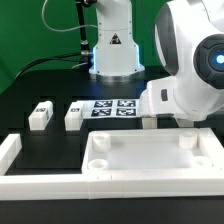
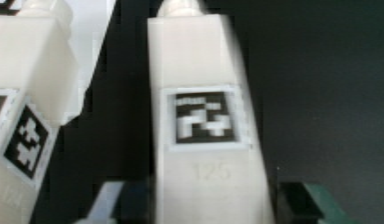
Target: Assemble desk
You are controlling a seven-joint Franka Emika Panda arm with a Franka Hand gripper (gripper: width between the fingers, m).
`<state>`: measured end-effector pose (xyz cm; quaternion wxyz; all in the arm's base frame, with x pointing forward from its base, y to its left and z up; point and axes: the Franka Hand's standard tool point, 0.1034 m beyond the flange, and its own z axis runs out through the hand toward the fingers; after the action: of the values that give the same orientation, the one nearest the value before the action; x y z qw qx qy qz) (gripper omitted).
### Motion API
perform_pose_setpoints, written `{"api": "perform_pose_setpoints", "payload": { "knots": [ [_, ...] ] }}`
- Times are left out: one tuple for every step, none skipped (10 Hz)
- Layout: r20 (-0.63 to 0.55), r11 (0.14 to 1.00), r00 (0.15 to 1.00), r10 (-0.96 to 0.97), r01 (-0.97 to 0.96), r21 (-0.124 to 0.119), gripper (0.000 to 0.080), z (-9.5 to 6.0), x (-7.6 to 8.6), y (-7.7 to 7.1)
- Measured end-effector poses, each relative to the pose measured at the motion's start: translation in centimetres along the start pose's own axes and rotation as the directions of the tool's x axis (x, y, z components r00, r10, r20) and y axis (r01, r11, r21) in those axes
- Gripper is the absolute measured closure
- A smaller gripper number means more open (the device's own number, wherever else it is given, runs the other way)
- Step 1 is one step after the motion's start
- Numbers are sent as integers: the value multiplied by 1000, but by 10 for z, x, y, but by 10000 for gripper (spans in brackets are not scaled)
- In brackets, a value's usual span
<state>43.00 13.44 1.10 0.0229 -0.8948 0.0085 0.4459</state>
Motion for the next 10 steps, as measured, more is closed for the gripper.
{"api": "perform_pose_setpoints", "payload": {
  "knots": [
    [0,1000,1000,0,0,0,512,0,0,0],
    [0,1000,1000,0,0,0,512,0,0,0],
    [0,1000,1000,0,0,0,512,0,0,0],
    [0,1000,1000,0,0,0,512,0,0,0],
    [0,1000,1000,0,0,0,512,0,0,0],
    [0,1000,1000,0,0,0,512,0,0,0],
    [-6,1000,1000,-1,1,1,512,-4,-1,0],
    [11,1000,1000,3,-3,20,512,-21,-10,0],
    [0,999,1000,12,-12,48,512,-45,-17,4],
    [-25,997,999,21,-20,75,512,-70,-26,9]
  ]
}}
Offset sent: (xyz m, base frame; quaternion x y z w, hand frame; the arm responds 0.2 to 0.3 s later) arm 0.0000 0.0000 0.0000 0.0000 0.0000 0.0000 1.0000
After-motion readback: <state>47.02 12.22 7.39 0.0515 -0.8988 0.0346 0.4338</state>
